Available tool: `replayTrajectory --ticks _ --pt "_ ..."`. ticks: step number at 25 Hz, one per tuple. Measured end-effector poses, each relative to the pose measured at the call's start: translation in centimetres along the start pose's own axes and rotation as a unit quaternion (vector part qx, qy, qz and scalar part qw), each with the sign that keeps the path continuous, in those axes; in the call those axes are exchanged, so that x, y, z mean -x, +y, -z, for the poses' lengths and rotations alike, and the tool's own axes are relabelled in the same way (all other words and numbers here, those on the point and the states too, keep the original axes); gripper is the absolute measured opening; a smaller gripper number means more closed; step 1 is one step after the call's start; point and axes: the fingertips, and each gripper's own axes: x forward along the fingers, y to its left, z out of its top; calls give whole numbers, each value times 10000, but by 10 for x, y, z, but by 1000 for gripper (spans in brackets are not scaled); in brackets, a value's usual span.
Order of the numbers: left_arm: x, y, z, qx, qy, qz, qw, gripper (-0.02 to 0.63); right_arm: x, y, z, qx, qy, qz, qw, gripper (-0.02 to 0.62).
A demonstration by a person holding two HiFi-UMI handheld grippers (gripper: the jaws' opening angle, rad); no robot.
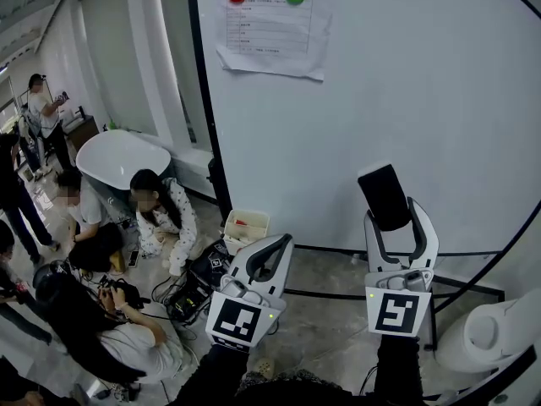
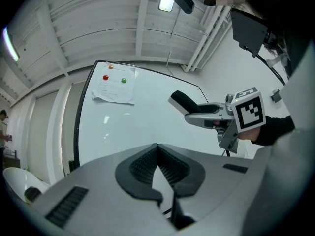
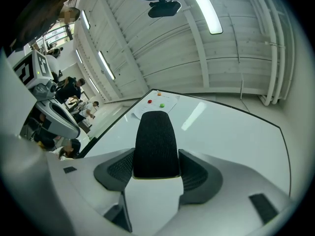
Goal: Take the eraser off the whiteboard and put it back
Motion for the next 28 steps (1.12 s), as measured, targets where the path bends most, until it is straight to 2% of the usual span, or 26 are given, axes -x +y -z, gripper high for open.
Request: replayTrajectory --ticks 12,21,28 --pt "1 6 -5 70 -194 -63 9998 6 -4 2 3 -86 -12 -1 10000 278" --pt "2 20 4 42 43 -216 9997 6 -15 8 10 -91 107 -51 9999 278" --pt "-5 28 9 124 -5 -150 9998 6 -26 8 11 -256 95 -57 9996 278"
